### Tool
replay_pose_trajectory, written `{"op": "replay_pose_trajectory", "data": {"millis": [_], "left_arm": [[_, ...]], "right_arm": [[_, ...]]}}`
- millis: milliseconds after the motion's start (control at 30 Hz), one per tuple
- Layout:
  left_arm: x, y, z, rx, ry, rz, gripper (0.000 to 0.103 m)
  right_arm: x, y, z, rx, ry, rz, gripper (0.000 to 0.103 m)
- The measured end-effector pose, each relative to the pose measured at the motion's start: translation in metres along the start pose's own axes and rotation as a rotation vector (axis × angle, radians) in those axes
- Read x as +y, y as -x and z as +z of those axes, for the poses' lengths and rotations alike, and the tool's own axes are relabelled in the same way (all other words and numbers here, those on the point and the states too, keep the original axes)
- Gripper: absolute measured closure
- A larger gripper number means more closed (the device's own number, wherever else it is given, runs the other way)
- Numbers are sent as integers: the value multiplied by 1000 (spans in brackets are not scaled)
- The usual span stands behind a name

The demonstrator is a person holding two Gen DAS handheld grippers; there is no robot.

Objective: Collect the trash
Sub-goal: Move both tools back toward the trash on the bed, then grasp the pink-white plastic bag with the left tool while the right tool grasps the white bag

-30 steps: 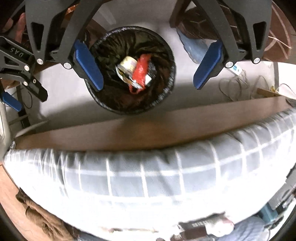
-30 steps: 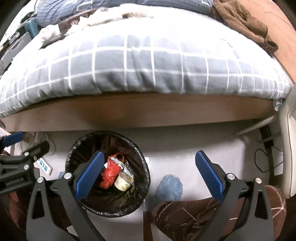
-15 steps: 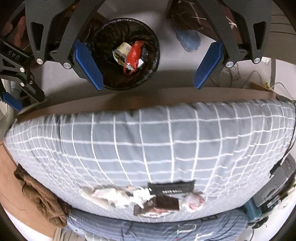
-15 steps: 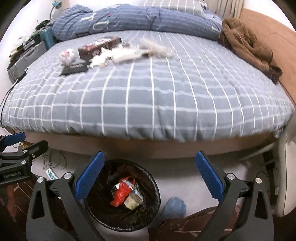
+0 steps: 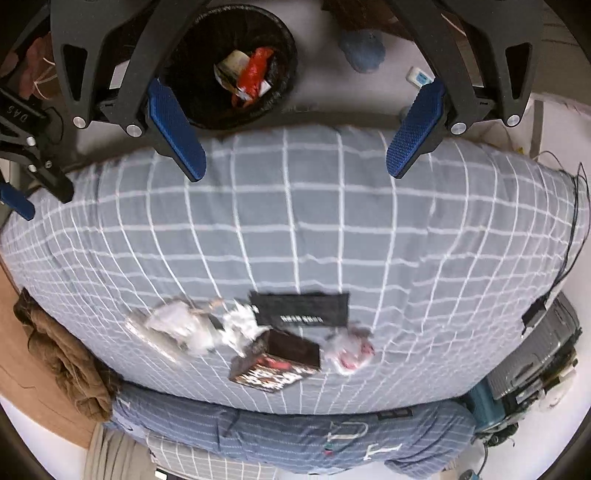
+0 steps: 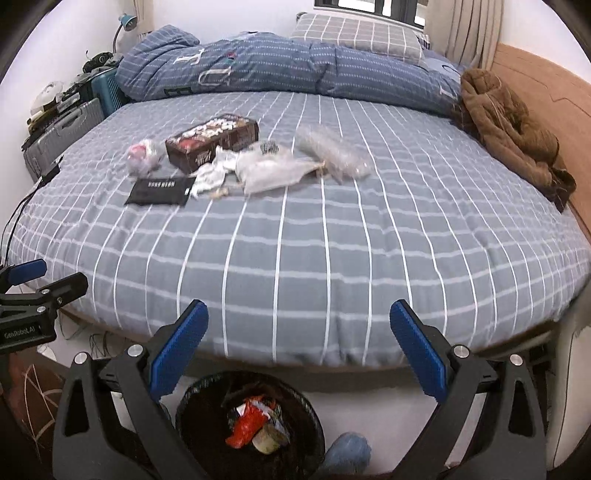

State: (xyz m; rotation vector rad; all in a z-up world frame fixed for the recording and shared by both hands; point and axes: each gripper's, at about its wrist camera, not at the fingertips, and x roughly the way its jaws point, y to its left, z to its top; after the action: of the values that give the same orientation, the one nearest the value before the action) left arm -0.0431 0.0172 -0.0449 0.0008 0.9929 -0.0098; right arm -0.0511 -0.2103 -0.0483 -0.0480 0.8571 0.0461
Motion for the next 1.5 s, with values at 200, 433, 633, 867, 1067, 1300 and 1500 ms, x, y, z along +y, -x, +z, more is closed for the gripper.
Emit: {"op": "replay_pose_trajectory", "data": {"millis": [200, 433, 633, 867, 1067, 1300, 1500], "left_arm": [[21, -14, 31, -16, 32, 38, 7], [39, -38, 72, -24, 48, 46, 7], [47, -60, 106, -46, 27, 59, 7], [60, -96, 142, -47, 38, 61, 7], [63, -122, 163, -45, 38, 75, 7], [61, -151, 176, -28, 44, 70, 8], [63, -170, 184, -3, 46, 75, 28]], "right_arm": [[2, -21, 30, -10, 14, 8, 8], [8, -54, 65, -7, 28, 22, 8], [15, -83, 91, -7, 48, 19, 8], [15, -120, 120, 3, 40, 32, 8], [21, -153, 140, 20, 36, 49, 11], [31, -187, 149, 66, 48, 69, 15], [32, -205, 151, 117, 33, 125, 36]]}}
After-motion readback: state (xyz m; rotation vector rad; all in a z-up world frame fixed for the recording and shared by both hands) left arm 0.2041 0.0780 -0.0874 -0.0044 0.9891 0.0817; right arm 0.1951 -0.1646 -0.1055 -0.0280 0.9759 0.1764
